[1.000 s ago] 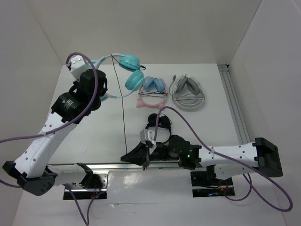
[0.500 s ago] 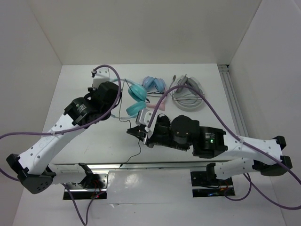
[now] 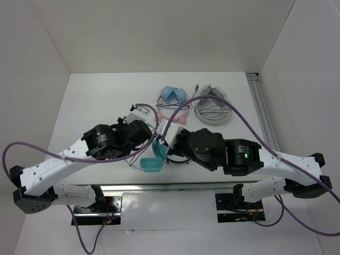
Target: Wrap the headphones
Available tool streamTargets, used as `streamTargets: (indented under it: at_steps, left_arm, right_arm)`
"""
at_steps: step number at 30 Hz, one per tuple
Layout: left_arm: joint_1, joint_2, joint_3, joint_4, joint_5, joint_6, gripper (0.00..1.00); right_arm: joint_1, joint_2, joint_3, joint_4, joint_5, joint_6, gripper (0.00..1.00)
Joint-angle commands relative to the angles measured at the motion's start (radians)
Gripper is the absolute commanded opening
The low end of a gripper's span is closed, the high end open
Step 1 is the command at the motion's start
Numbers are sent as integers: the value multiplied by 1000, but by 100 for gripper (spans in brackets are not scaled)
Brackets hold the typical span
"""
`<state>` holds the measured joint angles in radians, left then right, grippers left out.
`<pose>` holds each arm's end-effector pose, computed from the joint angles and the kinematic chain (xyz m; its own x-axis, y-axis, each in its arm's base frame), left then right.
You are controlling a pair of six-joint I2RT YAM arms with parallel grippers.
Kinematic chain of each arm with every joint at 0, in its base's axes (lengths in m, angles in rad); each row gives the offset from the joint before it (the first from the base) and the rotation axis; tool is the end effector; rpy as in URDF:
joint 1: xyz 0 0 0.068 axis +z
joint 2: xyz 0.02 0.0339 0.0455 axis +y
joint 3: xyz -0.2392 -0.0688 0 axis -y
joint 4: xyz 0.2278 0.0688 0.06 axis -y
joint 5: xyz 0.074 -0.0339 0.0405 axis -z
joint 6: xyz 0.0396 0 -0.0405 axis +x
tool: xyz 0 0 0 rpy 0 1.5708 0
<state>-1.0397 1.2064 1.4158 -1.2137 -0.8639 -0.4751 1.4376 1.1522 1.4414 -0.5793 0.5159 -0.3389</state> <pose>0.1266 -0.1560 0.3589 -0.5417 0.3356 -0.7707 0.1187 0.9382 0.3250 0.0496 0.2233 0.4235 0.2299 -0.4616 -0.8568 -0.7665 0.4566 -0.4516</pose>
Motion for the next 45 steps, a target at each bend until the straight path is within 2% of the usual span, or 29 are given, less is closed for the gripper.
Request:
streamTargets:
  at_steps: [1, 4, 7, 8, 11, 21, 23, 26, 29, 34, 40, 45]
  left_arm:
    - [-22, -54, 5, -23, 18, -17, 0]
    - [-22, -111, -6, 2, 90, 12, 0]
    - [-22, -182, -17, 62, 250, 91, 0]
    - [-22, -203, -29, 109, 361, 120, 0]
    - [-22, -248, -29, 135, 472, 200, 0]
    - [-22, -333, 6, 180, 684, 268, 0]
    - [-22, -355, 37, 180, 710, 268, 0]
    - [-22, -364, 83, 189, 720, 268, 0]
    - [-22, -355, 132, 189, 684, 259, 0]
    - [-22, -355, 163, 203, 684, 259, 0]
    - [-22, -364, 212, 238, 638, 222, 0]
    - [-22, -329, 248, 238, 649, 213, 0]
  right_arm:
    - [7, -12, 30, -25, 170, -47, 0]
    - [7, -58, -30, 47, 249, -75, 0]
    - [7, -92, -117, 139, 341, -132, 0]
    - [7, -117, -143, 227, 373, -176, 0]
    - [7, -155, -239, 382, 363, -247, 0]
    - [-11, -201, -242, 438, 363, -267, 0]
    - [-40, -226, -285, 464, 329, -252, 0]
    - [-117, -246, -305, 448, 224, -187, 0]
    - [-186, -198, -296, 398, 145, -128, 0]
    - [-290, -126, -286, 407, -5, -57, 0]
    - [-437, -127, -369, 539, -331, 14, 6]
    - [-552, -122, -430, 671, -644, 115, 16]
